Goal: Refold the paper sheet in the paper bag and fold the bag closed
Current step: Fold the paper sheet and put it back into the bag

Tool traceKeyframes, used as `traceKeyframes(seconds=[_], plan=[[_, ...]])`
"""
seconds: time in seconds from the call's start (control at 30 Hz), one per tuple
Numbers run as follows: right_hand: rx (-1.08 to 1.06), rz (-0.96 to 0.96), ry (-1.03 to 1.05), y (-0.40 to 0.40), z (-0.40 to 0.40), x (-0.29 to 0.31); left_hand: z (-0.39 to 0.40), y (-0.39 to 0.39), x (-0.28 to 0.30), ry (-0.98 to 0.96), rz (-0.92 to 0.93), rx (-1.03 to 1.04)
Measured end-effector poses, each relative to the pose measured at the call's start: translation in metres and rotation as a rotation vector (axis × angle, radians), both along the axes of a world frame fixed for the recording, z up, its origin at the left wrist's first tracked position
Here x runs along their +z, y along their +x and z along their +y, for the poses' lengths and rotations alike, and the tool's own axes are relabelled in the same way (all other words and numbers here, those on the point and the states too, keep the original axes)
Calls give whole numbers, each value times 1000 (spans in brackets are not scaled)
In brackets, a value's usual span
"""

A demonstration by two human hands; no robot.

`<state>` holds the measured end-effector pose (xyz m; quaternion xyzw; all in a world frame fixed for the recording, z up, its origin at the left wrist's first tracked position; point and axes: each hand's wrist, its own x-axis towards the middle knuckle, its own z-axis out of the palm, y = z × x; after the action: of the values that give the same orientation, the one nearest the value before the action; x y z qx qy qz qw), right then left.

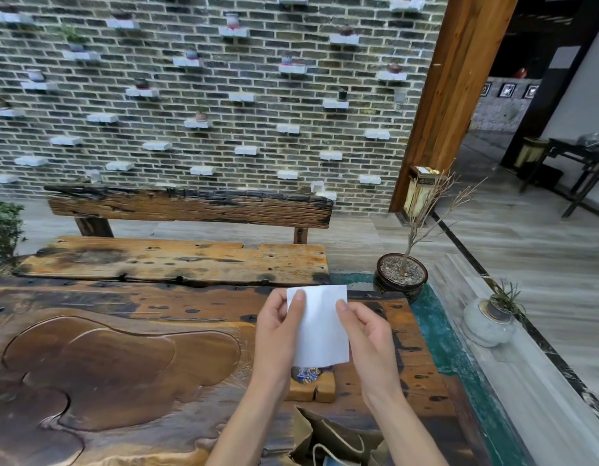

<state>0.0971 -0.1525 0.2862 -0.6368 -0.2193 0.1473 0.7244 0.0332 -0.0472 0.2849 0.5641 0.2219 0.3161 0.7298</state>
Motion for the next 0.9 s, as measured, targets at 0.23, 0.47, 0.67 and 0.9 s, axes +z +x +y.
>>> traceKeyframes(seconds=[0.23,0.47,0.67,0.9], plan=[[-117,-24,-79,2,11,-10,-5,4,-12,148,21,63],[-166,-76,-62,-2,8,-15,-4,5,-17,186,17,112],[17,173,-70,3,-2,-15,-2,4,-26,166,25,53],[246,559,-46,4,-16,-25,-3,3,-37,187,60,-50]])
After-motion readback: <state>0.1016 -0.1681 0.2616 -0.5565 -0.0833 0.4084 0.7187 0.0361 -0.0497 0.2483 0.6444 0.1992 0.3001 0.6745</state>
